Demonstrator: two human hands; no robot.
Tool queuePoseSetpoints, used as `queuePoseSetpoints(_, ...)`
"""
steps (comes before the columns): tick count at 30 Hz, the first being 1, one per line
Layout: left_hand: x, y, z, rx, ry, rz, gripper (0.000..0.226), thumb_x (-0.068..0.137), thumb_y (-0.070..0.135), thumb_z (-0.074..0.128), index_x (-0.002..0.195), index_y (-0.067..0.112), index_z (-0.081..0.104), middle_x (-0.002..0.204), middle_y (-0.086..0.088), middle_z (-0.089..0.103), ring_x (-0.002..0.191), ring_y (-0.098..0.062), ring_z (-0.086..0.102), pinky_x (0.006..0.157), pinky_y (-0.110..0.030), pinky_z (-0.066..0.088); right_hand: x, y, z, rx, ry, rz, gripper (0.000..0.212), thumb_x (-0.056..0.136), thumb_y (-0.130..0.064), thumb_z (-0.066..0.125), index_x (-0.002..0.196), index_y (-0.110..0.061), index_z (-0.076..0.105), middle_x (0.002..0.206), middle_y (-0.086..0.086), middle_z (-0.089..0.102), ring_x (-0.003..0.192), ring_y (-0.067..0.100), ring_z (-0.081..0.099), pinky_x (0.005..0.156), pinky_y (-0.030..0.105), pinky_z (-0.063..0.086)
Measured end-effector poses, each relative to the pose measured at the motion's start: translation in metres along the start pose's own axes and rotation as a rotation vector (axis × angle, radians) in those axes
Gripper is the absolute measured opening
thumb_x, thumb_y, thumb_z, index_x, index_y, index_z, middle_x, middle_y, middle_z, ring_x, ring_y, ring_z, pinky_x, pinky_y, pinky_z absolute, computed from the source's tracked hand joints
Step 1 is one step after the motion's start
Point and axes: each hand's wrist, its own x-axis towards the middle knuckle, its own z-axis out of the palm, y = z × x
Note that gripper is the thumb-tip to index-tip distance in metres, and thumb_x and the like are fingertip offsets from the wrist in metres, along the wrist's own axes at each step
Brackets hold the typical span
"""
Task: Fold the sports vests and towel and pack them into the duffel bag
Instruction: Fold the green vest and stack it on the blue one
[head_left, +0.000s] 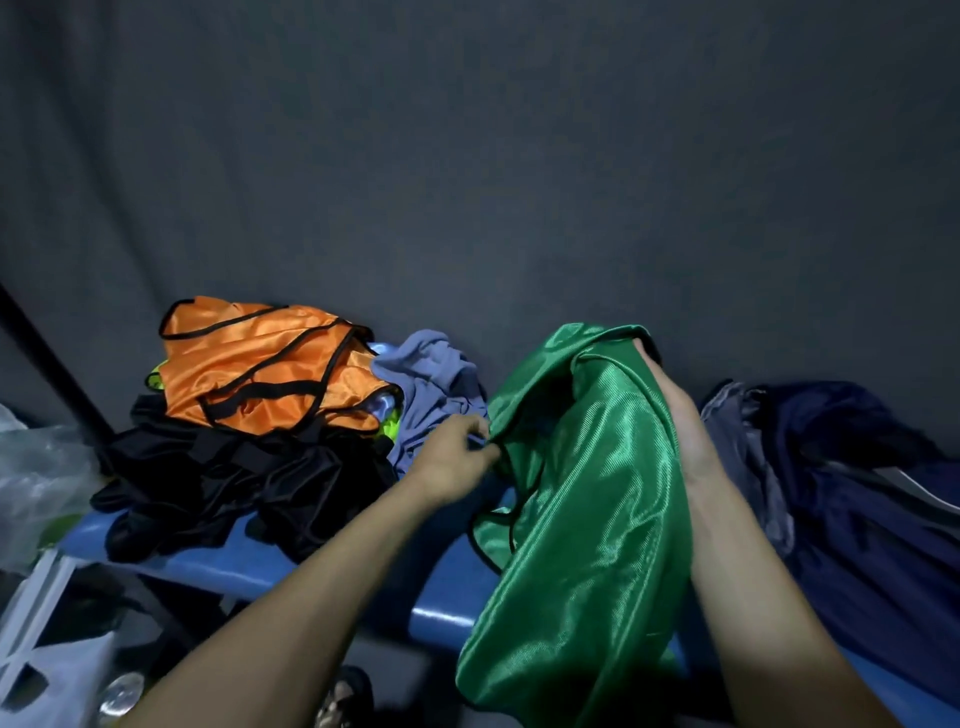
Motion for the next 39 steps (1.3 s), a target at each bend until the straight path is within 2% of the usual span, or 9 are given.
queuePoseSetpoints(3,0.006,0.001,-0.027,-0.333,0.07,-0.043,0.016,0.098,0.015,0.063,0.084,0.01,0.067,0.086,-0.017,0.07,0.083,-0.026,0.064,0.085,-0.046,0.054,0.001,-0.005,-0.005,-0.031,0.097,-0.026,0.043,0.099,-0.052,0.055,0.095,-0.016,0.078,0.092,0.004,0.075,0.082,0.02,0.072,0.072,0.033,0.058)
queuePoseSetpoints(9,-0.012,0.032,-0.069,-0.7,0.214,0.037,0.025,0.104,0.02,0.057,0.108,0.003,0.075,0.1,-0.017,0.077,0.083,-0.021,0.072,0.075,-0.03,0.059,0.021,0.001,-0.039,-0.535,0.575,-0.074,0.081,0.076,-0.078,0.067,0.118,-0.009,0.068,0.119,0.017,0.07,0.106,0.026,0.067,0.097,0.042,0.05)
queuePoseSetpoints(13,-0.022,0.045,-0.075,-0.755,0.228,0.11,0.026,0.103,0.023,0.058,0.11,0.005,0.076,0.106,-0.016,0.077,0.095,-0.025,0.073,0.086,-0.036,0.059,0.019,0.017,-0.03,-0.719,0.475,-0.157,0.04,0.099,-0.049,0.061,0.107,-0.011,0.069,0.107,0.01,0.073,0.099,0.024,0.068,0.076,0.032,0.047)
queuePoseSetpoints(20,-0.019,0.051,-0.073,-0.884,0.335,0.117,0.014,0.102,0.014,0.06,0.108,0.006,0.07,0.094,-0.008,0.075,0.081,-0.019,0.071,0.069,-0.027,0.057,0.024,0.034,-0.022,-0.909,0.269,-0.297,0.015,0.096,-0.027,0.068,0.111,-0.024,0.068,0.103,-0.003,0.075,0.1,0.017,0.071,0.092,0.048,0.056)
queuePoseSetpoints(23,-0.014,0.045,-0.068,-0.591,0.397,0.123,0.012,0.097,0.007,0.066,0.109,0.01,0.063,0.09,0.001,0.072,0.081,-0.012,0.068,0.071,-0.021,0.054,0.025,0.037,-0.018,-0.902,0.232,-0.346,0.011,0.097,-0.016,0.067,0.105,-0.022,0.07,0.101,-0.002,0.076,0.098,0.015,0.071,0.091,0.044,0.057)
queuePoseSetpoints(27,-0.015,0.021,-0.064,0.252,0.25,0.067,0.044,0.092,0.019,0.071,0.132,0.02,0.051,0.118,-0.002,0.063,0.103,-0.025,0.064,0.085,-0.033,0.048,0.028,0.038,-0.018,-0.833,0.254,-0.368,0.017,0.097,-0.009,0.066,0.1,-0.025,0.071,0.1,-0.002,0.076,0.098,0.015,0.071,0.085,0.031,0.057)
queuePoseSetpoints(31,-0.026,0.02,-0.067,0.373,0.077,0.094,0.021,0.093,0.035,0.069,0.101,0.017,0.061,0.1,0.002,0.062,0.096,-0.024,0.063,0.08,-0.036,0.048,0.031,0.037,-0.018,-0.761,0.307,-0.389,0.016,0.097,-0.008,0.066,0.099,-0.023,0.071,0.099,-0.007,0.074,0.1,0.014,0.071,0.087,0.029,0.056)
queuePoseSetpoints(33,-0.032,0.018,-0.068,0.418,-0.125,-0.013,0.039,0.088,0.058,0.07,0.092,0.02,0.061,0.09,0.003,0.065,0.085,-0.018,0.062,0.077,-0.036,0.051,0.036,0.036,-0.02,-0.766,0.344,-0.4,0.017,0.097,-0.01,0.066,0.096,-0.027,0.07,0.099,-0.01,0.074,0.101,0.009,0.069,0.092,0.032,0.056)
queuePoseSetpoints(39,-0.04,-0.004,-0.046,0.855,-0.459,-0.102,0.054,0.083,0.048,0.08,0.124,0.02,0.057,0.12,-0.001,0.061,0.11,-0.028,0.06,0.081,-0.034,0.047,0.044,0.042,-0.025,-0.962,0.488,-0.471,0.02,0.098,-0.012,0.064,0.117,-0.014,0.067,0.118,0.002,0.066,0.116,0.021,0.061,0.1,0.029,0.045)
